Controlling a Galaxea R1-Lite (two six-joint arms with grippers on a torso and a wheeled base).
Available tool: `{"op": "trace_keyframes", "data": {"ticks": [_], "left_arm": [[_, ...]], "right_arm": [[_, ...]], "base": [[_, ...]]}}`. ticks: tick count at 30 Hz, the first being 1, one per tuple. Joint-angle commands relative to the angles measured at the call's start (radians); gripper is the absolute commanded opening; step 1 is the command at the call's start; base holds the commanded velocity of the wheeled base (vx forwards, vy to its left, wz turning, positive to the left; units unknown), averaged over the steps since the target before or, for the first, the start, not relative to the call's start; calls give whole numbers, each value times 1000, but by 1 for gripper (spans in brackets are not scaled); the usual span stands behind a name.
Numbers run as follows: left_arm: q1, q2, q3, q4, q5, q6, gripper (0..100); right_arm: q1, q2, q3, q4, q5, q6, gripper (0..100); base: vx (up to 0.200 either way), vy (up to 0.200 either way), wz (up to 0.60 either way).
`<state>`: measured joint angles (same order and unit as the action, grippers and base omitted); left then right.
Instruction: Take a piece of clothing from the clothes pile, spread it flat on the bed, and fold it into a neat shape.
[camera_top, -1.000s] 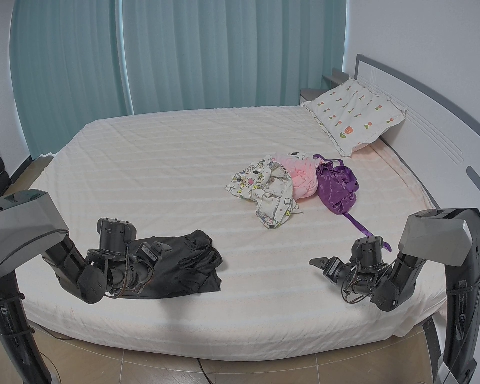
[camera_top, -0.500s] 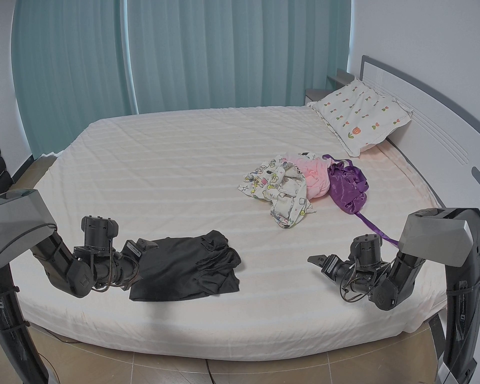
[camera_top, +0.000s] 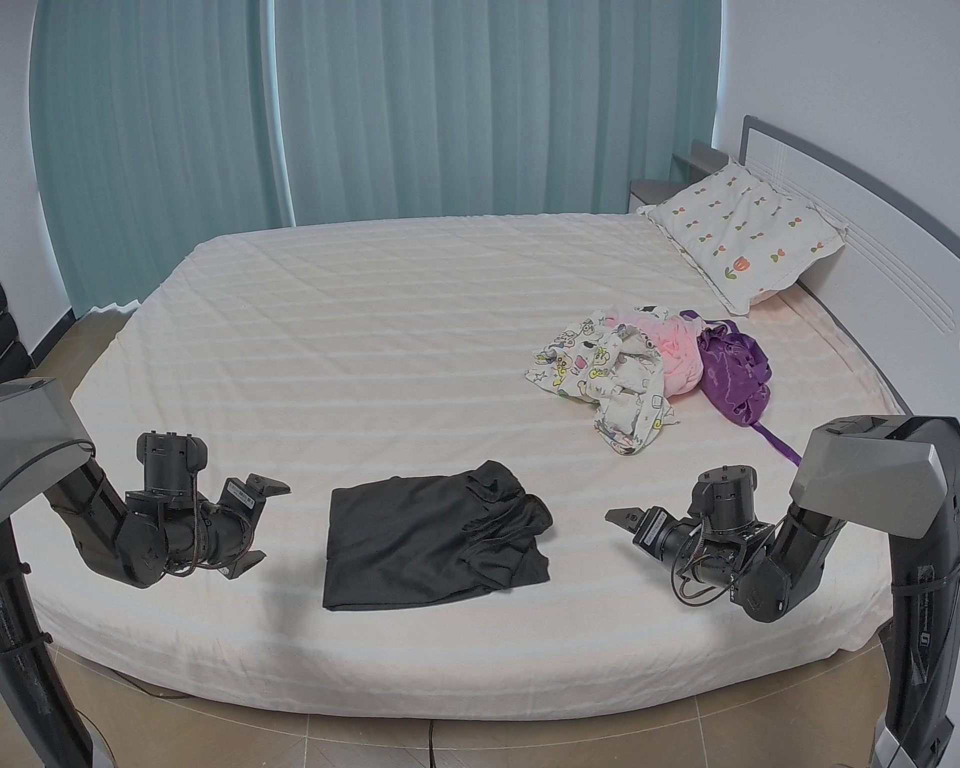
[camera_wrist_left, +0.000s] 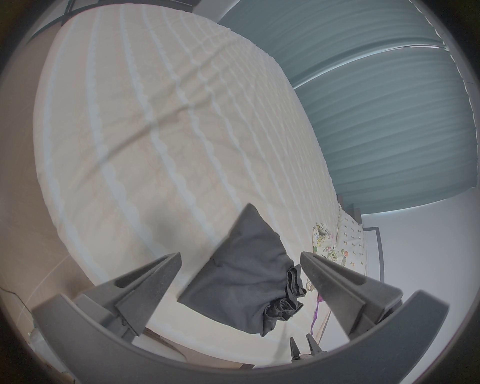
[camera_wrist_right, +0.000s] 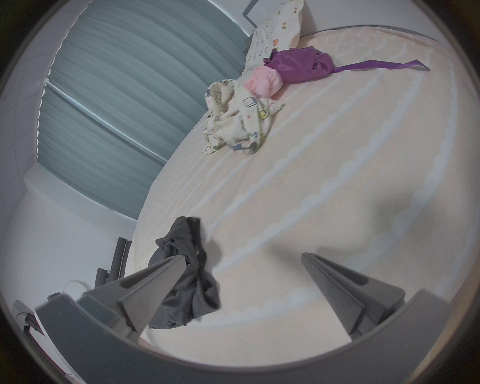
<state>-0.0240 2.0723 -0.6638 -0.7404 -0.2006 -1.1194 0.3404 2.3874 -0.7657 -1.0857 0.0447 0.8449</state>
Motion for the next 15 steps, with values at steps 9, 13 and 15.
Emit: {"op": "trace_keyframes", "data": {"ticks": [9,13,15], "left_arm": [[3,-3,21,-4,0,0,100],[1,-11,36,-11,-10,7,100],[1,-12,39,-20,-19,7,100]], "right_arm": [[71,-5,-63,49,-111,-153,100],[89,-4,-116,98,-174,-239,100],[95,2,-135,116,-180,-259,100]], "base": [[0,133,0],[50,0,0],[200,0,0]]}}
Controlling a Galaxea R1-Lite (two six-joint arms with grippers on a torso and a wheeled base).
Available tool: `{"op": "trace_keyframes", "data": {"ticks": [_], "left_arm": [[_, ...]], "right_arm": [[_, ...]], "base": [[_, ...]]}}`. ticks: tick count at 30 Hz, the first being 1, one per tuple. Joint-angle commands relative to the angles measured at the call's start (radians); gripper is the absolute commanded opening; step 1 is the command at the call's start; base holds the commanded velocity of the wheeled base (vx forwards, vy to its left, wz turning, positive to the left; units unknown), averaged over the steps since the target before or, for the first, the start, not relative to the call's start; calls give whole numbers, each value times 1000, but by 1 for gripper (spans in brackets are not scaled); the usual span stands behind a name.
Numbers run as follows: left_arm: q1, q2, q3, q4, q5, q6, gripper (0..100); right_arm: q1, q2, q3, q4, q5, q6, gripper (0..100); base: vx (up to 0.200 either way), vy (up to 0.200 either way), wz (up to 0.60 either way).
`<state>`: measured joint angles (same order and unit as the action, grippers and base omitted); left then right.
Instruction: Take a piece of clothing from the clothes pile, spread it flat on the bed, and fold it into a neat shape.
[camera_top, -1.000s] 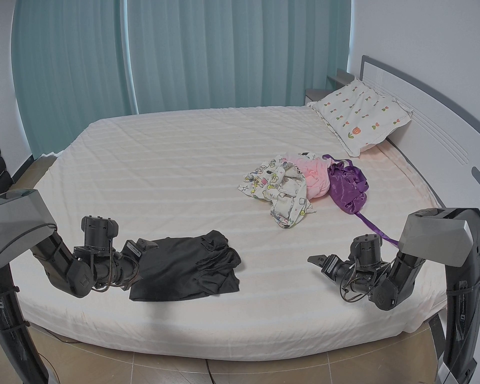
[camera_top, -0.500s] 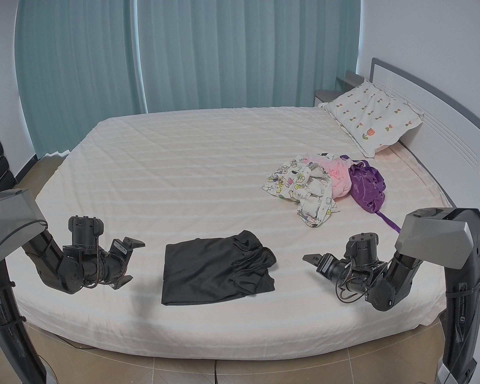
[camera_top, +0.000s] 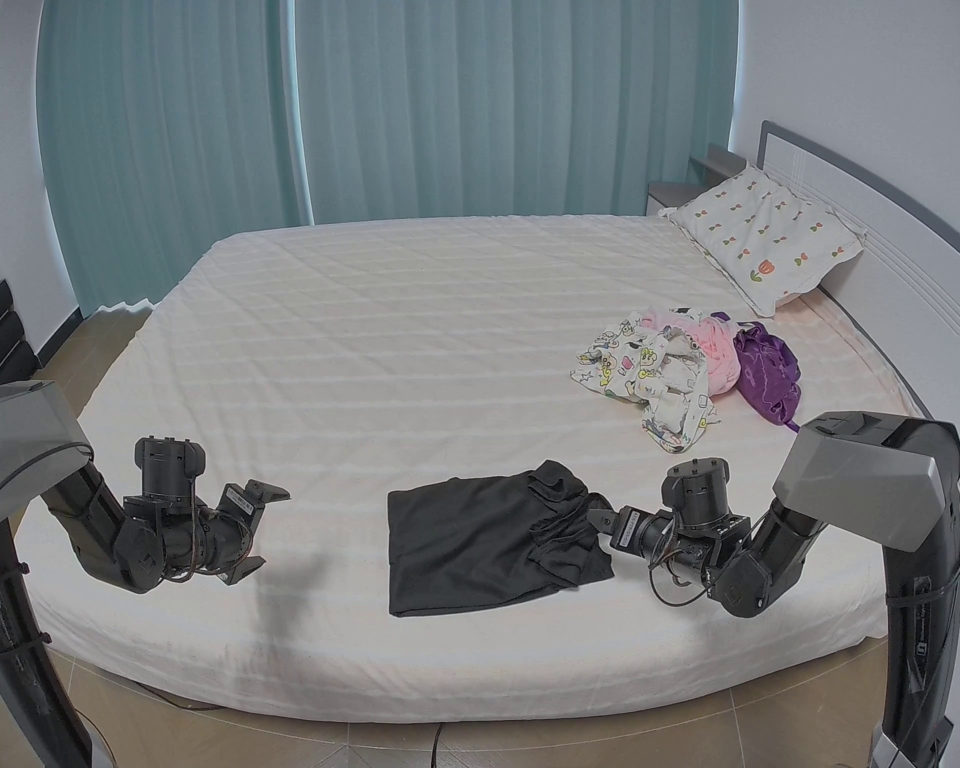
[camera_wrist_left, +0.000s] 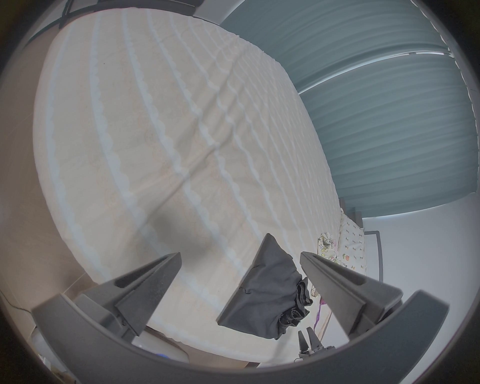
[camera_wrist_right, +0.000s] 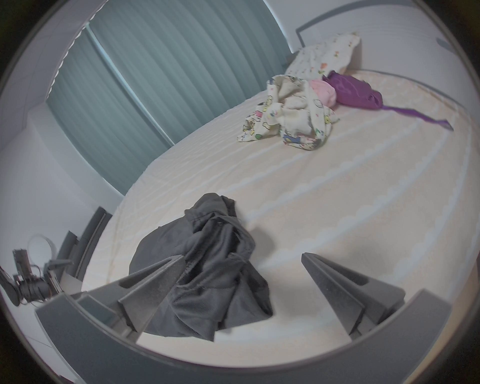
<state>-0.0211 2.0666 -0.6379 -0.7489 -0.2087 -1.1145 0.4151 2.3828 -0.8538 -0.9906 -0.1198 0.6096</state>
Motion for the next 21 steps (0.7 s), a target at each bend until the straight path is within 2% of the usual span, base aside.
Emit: {"op": "trace_keyframes", "data": {"ticks": [1,9,12,15,21], "left_arm": [[-2,-8,30,-26,-23,2,100],[-2,-3,44,-69,-24,-1,100],[-2,0,43,-70,-24,-1,100],[-3,1,43,-70,-23,2,100],[-5,1,44,-72,-23,4,100]], "right_arm": [[30,16,-74,49,-20,-59,100],[56,84,-238,148,-104,-177,100],[57,118,-327,204,-129,-258,100],[74,139,-393,265,-127,-298,100],[111,187,-508,368,-121,-324,100]], "base": [[200,0,0],[200,0,0],[0,0,0],[0,0,0],[0,0,0]]}}
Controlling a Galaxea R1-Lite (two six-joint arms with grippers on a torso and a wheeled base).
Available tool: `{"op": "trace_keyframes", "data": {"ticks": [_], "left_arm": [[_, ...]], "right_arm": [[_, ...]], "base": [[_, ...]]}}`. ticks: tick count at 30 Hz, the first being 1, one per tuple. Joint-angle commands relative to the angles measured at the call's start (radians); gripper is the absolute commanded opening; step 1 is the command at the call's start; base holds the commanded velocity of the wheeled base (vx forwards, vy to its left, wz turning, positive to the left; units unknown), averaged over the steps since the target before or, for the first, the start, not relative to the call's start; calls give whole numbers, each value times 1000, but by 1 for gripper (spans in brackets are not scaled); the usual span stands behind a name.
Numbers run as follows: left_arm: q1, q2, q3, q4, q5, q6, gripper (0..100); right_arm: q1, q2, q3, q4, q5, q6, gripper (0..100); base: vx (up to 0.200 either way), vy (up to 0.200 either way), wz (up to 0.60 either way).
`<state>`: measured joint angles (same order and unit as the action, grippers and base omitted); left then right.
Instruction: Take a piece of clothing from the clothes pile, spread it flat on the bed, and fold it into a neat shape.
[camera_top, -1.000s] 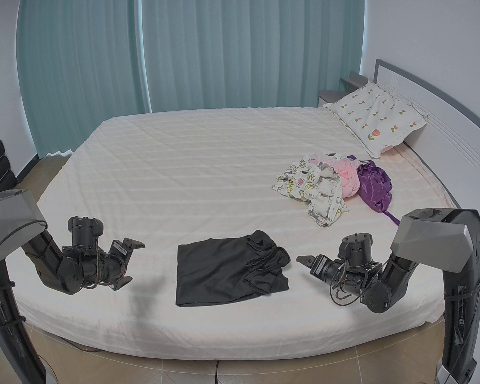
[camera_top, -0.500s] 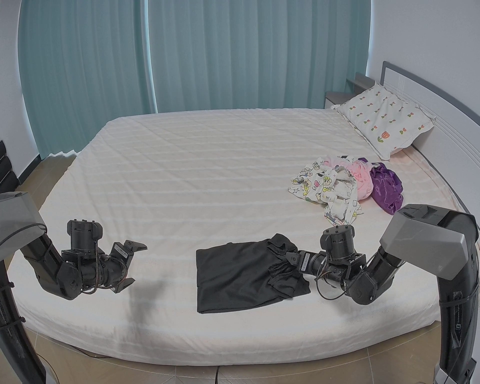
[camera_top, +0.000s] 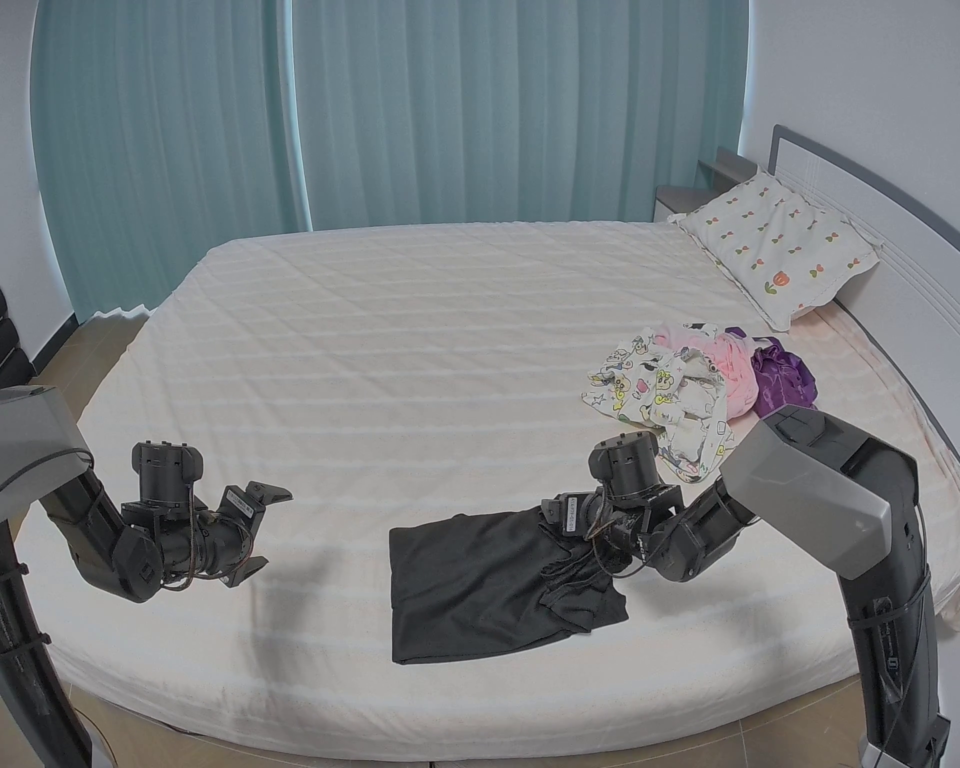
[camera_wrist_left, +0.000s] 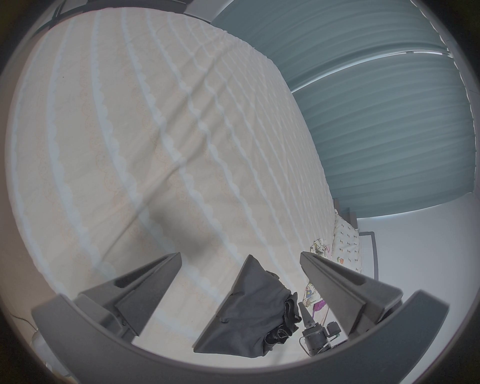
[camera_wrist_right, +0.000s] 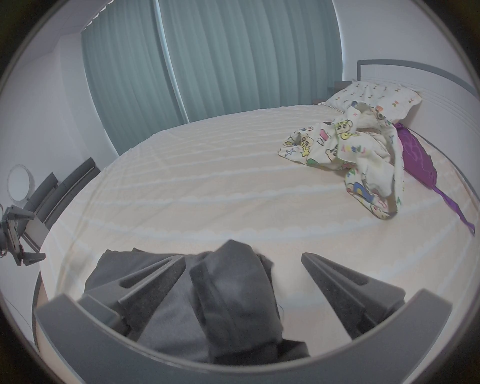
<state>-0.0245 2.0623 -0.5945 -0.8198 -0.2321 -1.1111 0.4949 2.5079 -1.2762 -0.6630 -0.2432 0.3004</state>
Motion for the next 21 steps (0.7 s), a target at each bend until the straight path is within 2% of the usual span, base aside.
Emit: {"op": "trace_keyframes", "data": {"ticks": [1,5,9,16,21], "left_arm": [[-2,7,1,-1,0,0,100],[-2,9,-2,-1,0,0,100],[-2,13,-4,-1,0,0,100],[0,28,-10,-1,2,2,100],[0,30,-11,-1,2,2,100]], "right_arm": [[37,68,-95,54,2,-17,100],[36,75,-95,94,5,-35,100],[-10,77,-81,98,5,-57,100],[-98,26,-35,83,8,-17,100],[-142,11,-5,79,41,3,100]], "base": [[0,0,0],[0,0,0],[0,0,0],[0,0,0],[0,0,0]]}}
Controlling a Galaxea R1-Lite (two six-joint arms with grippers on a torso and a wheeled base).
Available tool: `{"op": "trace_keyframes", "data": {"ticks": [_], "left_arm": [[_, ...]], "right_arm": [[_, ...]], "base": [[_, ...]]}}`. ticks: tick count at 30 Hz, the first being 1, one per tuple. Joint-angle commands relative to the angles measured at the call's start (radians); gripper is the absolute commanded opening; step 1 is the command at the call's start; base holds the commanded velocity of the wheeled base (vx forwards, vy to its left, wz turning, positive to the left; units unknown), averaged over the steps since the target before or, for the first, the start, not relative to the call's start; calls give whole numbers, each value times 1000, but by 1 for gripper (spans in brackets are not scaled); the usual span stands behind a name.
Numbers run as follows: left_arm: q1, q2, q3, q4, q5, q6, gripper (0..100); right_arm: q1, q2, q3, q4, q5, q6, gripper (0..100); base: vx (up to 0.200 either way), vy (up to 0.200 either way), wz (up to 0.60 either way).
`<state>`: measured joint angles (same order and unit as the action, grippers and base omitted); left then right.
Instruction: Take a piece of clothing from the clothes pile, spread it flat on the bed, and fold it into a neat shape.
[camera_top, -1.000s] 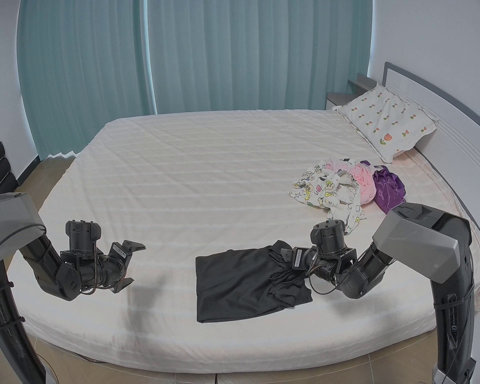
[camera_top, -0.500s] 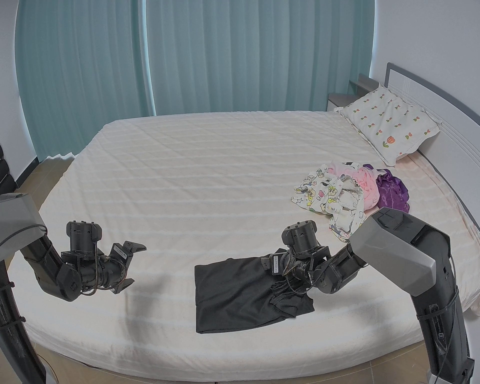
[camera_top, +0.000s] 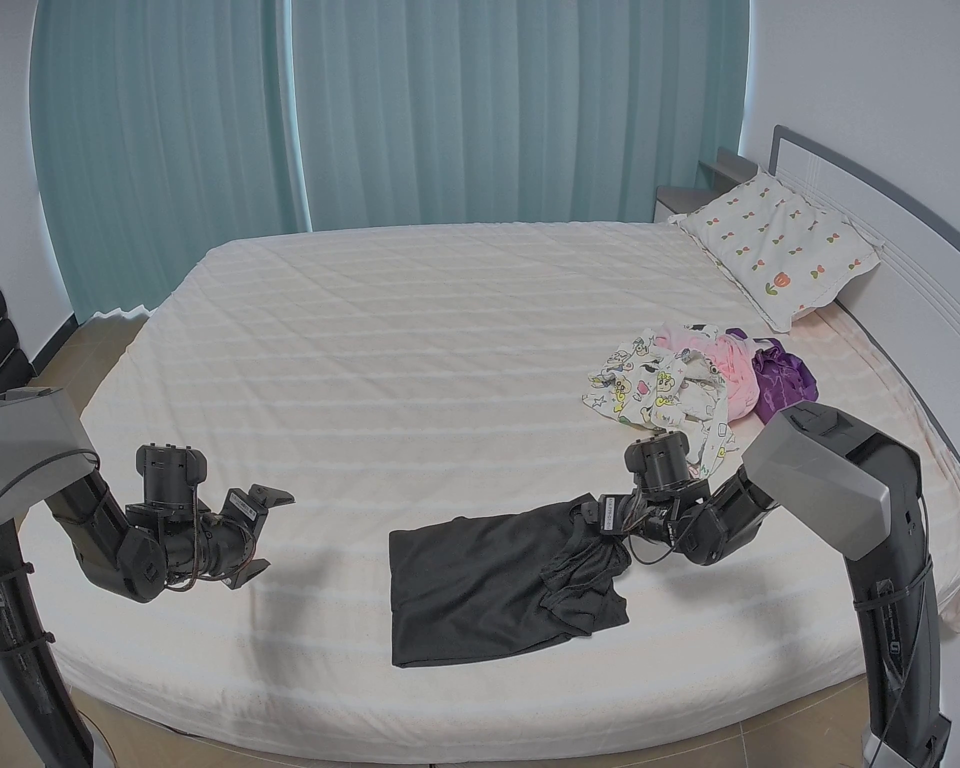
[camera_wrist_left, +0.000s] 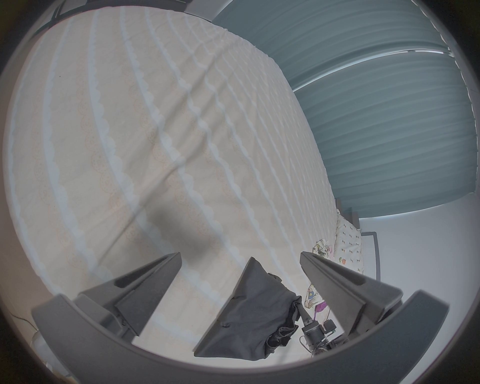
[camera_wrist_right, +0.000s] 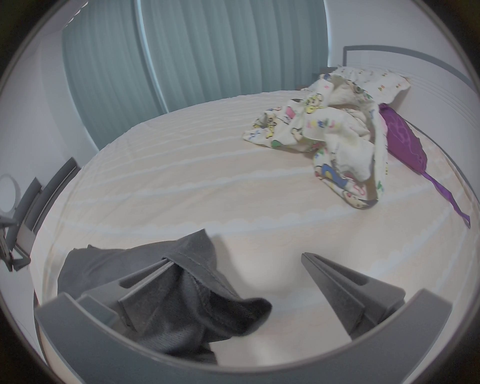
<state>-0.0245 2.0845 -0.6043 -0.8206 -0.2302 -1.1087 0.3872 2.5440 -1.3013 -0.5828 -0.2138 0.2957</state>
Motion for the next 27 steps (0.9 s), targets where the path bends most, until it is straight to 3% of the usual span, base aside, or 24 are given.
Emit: {"op": "trace_keyframes", "data": {"ticks": [1,3,6,11,14,20,27], "left_arm": [[0,6,0,0,0,0,100],[0,6,0,0,0,0,100],[0,8,-2,0,-1,-2,100],[0,12,-3,0,-1,-2,100],[0,12,-2,0,-1,-2,100],[0,12,-2,0,-1,-2,100],[-2,12,-2,0,-1,-2,100]], "right_arm": [[-56,-24,20,-2,11,23,100],[-56,-24,20,-2,11,23,100],[-96,-28,20,-2,13,95,100],[-77,-111,69,-2,37,160,100],[-22,-160,129,-2,67,166,100],[88,-168,160,-3,59,166,100],[148,-123,165,1,56,145,100]], "base": [[0,0,0],[0,0,0],[0,0,0],[0,0,0],[0,0,0],[0,0,0],[0,0,0]]}}
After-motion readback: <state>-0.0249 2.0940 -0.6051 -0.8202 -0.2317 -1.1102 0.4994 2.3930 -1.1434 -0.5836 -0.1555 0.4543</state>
